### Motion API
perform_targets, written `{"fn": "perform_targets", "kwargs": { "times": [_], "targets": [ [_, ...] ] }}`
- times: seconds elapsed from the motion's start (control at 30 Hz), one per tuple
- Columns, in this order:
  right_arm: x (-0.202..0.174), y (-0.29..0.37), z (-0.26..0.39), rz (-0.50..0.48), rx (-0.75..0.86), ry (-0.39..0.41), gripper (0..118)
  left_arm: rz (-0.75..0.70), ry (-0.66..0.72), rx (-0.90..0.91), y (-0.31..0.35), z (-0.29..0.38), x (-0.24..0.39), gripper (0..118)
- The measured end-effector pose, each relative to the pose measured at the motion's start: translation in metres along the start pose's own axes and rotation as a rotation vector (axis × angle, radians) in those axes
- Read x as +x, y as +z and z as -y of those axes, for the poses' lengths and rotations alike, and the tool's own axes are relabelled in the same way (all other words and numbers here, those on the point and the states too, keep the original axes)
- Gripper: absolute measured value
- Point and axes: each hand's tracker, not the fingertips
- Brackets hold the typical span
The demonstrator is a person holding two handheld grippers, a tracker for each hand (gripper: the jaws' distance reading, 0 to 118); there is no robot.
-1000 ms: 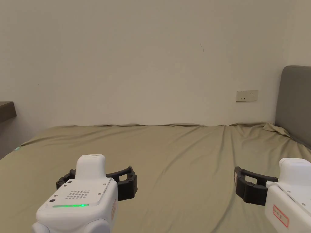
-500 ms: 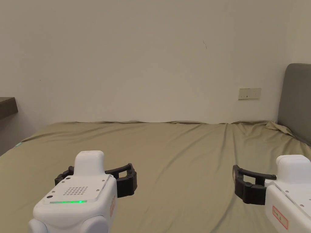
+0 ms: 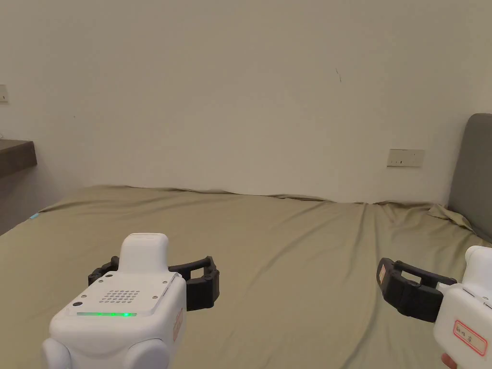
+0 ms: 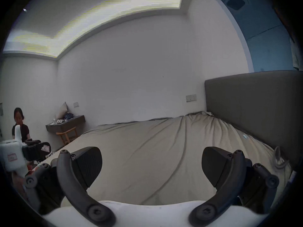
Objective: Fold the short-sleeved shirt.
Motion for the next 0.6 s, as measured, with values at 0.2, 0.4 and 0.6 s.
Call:
{"fn": "perform_targets", "kwargs": {
  "times": [0.2, 0.4, 0.6],
  "targets": [
    [0.0, -0.007, -0.009, 0.007, -0.064, 0.035, 118, 0.001, -0.02, -0.001, -0.001, -0.001, 0.004, 116],
    [0.004, -0.009, -0.014, -0.009, -0.101, 0.016, 118, 0.006, -0.027, -0.006, -0.004, -0.002, 0.005, 116],
    [0.015, -0.013, -0.009, 0.032, -0.086, -0.093, 118, 0.013, -0.007, -0.019, -0.004, -0.001, 0.004, 116]
  ]
}}
